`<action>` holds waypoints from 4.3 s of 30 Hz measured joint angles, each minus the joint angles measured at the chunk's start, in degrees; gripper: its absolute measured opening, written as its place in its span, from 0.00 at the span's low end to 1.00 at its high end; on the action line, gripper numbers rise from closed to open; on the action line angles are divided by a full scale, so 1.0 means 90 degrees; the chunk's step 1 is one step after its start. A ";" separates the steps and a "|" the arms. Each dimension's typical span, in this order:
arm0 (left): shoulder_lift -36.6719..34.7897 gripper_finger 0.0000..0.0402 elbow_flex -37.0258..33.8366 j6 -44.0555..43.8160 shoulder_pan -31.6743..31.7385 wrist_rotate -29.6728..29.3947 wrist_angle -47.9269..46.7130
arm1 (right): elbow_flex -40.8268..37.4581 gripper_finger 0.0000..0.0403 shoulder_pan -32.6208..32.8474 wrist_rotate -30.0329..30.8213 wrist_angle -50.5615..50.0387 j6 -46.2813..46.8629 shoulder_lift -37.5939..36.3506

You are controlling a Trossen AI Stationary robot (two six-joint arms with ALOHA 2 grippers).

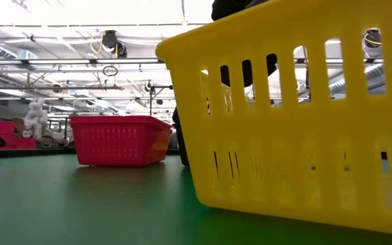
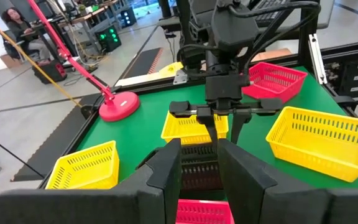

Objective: Stack baskets by color
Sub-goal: Stack the bottom black bin on top of the middle black bin

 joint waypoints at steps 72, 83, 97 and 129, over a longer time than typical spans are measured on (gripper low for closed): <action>0.0005 0.26 0.0000 0.0104 0.0066 -0.0049 0.0641 | 0.1345 0.27 -0.0158 0.0175 -0.2150 0.0409 0.0213; 0.0005 0.26 0.0000 0.0123 0.0318 -0.0068 0.0674 | 0.1343 0.13 -0.0869 -0.0101 -0.2639 0.0222 0.0212; 0.0005 0.26 0.0000 0.0135 0.0777 0.0048 0.0656 | 0.1343 0.03 -0.1204 -0.0529 -0.1978 -0.0534 0.0804; 0.0005 0.26 0.0000 0.0159 0.0780 0.0076 0.0492 | 0.1341 0.03 -0.1425 -0.0823 -0.1491 -0.0999 0.1268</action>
